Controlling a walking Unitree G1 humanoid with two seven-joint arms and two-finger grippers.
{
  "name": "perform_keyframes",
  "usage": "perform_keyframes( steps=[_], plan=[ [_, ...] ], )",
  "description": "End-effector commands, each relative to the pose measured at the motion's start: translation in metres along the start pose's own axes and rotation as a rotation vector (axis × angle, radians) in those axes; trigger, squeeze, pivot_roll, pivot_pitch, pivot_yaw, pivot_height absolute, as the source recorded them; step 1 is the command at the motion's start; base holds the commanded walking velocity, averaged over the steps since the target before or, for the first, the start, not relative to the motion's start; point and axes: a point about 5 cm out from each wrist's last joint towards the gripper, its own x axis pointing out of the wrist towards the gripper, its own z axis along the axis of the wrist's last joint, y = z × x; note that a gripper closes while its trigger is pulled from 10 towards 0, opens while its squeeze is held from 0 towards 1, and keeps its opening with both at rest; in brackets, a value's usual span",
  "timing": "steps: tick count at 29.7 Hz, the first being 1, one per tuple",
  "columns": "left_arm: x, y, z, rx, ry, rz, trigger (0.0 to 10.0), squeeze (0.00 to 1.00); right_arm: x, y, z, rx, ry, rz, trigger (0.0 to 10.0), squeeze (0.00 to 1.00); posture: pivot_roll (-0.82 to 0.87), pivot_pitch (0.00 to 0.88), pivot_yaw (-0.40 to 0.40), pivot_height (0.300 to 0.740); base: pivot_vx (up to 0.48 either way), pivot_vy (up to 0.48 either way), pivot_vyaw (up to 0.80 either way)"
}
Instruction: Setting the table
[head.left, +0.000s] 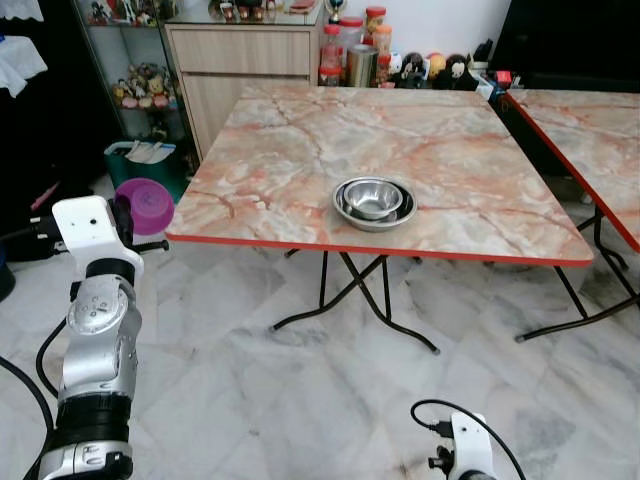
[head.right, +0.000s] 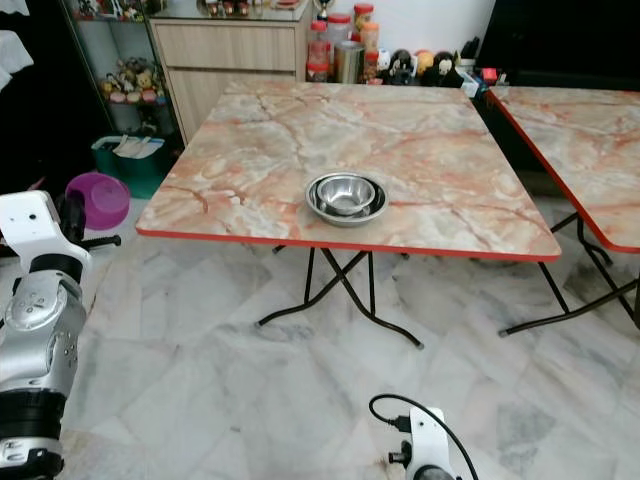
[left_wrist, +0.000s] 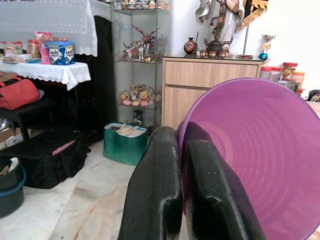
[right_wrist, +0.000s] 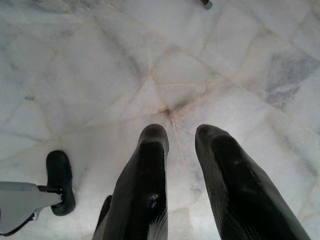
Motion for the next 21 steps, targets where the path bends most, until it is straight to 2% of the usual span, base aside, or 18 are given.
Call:
perform_keyframes(
  steps=[1,6,13,21],
  plan=[
    [0.0029,-0.0016,0.0049,0.007,-0.013,-0.017,10.0,0.0,0.0001,-0.0033,0.0029,-0.011,-0.014,-0.016,10.0,0.0,0.1,0.0,-0.002,0.74,0.266,0.0,0.0],
    [0.0031,0.0016,0.0064,0.012,-0.016,-0.018,10.0,0.0,0.0,-0.0029,0.0018,0.041,-0.015,-0.026,10.0,0.0,0.1,0.0,-0.001,0.74,0.305,0.0,0.17],
    [0.003,0.0027,0.0061,0.021,-0.018,-0.02,10.0,0.0,-0.0001,-0.003,0.0018,0.022,-0.017,-0.025,10.0,0.0,0.1,0.0,-0.003,0.74,0.321,0.0,0.0],
    [0.0051,0.0044,0.0086,0.025,-0.027,-0.021,10.0,0.0,-0.0004,-0.0026,0.0004,0.046,-0.017,-0.032,10.0,0.0,0.1,0.0,-0.001,0.74,0.335,0.0,0.0]
  ],
)
